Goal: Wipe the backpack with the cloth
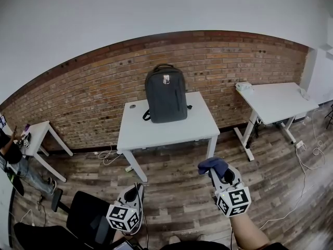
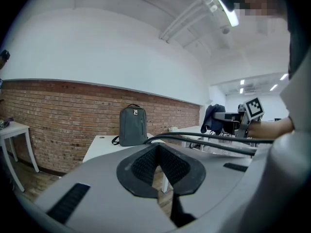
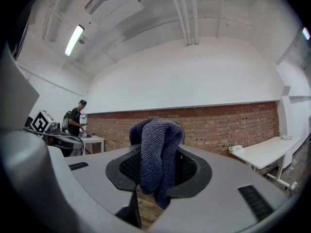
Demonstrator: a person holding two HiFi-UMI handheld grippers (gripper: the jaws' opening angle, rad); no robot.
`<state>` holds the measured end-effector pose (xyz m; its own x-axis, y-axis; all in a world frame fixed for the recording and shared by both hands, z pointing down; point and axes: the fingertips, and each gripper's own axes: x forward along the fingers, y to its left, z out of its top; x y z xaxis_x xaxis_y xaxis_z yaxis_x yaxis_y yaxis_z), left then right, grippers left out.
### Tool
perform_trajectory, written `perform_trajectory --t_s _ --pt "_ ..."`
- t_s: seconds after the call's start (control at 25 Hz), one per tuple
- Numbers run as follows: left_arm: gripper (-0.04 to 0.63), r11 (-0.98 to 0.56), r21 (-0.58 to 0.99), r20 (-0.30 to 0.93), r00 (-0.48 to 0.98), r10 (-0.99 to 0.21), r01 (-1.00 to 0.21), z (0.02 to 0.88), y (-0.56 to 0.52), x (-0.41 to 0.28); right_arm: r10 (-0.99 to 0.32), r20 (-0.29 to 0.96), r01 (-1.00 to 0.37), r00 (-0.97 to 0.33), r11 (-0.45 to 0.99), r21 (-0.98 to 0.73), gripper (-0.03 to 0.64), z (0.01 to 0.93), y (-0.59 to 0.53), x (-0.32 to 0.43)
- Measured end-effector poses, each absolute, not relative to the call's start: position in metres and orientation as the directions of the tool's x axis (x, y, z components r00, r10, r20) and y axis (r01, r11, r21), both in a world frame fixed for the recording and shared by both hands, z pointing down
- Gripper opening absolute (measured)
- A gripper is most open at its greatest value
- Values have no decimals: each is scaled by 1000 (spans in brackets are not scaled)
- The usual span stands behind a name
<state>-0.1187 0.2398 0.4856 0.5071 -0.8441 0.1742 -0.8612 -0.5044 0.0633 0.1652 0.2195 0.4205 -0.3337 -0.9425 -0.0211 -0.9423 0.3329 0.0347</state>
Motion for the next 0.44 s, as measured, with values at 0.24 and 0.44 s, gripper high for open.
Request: perform_trajectory --t_s 0.24,0.44 --pt "-3 -500 50 172 501 -848 -864 486 244 -123 -943 -29 -943 -332 331 35 115 419 219 162" --pt "-3 -490 54 163 492 -855 -870 485 244 -132 -945 -25 -943 -327 324 70 115 418 219 155"
